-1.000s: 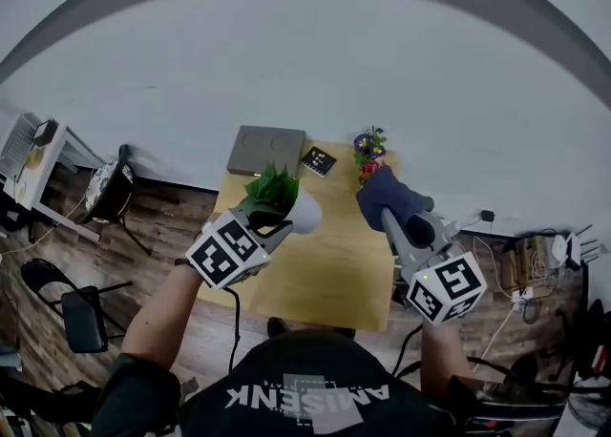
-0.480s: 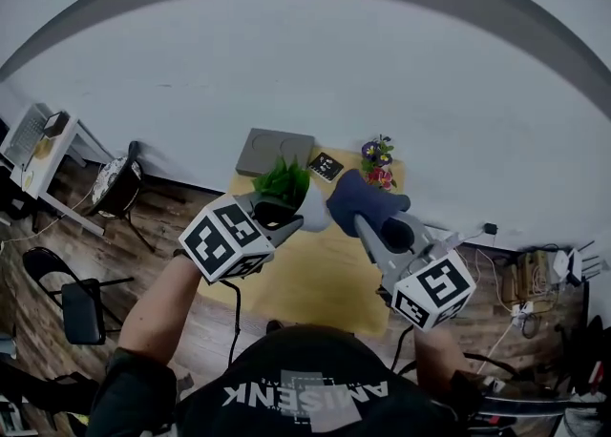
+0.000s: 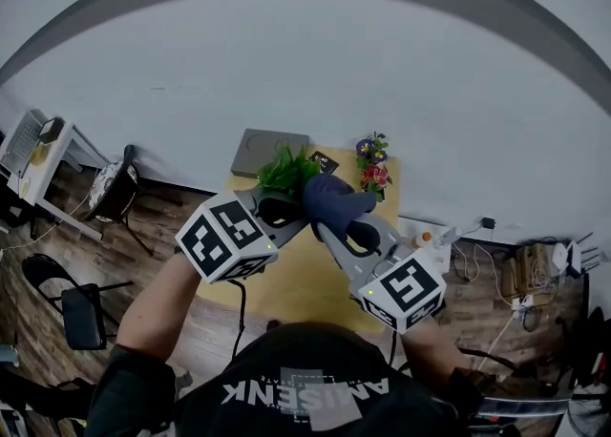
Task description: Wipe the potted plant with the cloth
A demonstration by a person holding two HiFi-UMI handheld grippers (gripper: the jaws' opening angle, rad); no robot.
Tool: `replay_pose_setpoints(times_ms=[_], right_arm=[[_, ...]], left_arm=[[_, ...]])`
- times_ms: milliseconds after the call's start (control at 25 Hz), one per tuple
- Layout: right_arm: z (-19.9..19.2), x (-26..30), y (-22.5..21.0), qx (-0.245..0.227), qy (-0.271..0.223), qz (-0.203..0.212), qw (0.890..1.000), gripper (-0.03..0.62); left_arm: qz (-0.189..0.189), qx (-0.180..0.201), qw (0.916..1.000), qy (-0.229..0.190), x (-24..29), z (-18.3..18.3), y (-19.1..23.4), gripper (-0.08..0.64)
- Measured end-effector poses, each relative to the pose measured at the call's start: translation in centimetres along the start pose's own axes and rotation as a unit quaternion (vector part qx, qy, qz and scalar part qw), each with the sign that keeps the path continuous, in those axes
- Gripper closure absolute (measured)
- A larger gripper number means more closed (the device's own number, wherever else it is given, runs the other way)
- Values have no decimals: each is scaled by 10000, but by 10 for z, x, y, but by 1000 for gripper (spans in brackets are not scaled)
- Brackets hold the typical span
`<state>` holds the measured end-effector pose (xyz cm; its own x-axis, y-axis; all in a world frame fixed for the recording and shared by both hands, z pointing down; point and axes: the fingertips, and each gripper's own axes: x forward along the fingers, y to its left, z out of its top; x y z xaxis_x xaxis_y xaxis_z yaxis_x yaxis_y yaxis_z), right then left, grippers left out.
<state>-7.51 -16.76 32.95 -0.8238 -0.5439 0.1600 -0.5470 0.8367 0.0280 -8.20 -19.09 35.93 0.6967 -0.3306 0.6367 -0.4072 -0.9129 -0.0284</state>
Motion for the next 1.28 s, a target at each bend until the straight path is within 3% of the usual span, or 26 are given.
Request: replay_pose_setpoints(times_ms=[920,1080,1280], right_arm=[[-94,-37,-30,865,727,-723,9910,565],[-72,-51,-29,870,523,-678,9925,565],[-14,-49,-4,440,26,-195,9988,565]], left_arm=[[-309,157,9989,-323,-11,-5,-27,549],[-705,386,9956,-475,-14,-10,-35,549],[-844,746,9925,-485,-14,-14,-39,549]])
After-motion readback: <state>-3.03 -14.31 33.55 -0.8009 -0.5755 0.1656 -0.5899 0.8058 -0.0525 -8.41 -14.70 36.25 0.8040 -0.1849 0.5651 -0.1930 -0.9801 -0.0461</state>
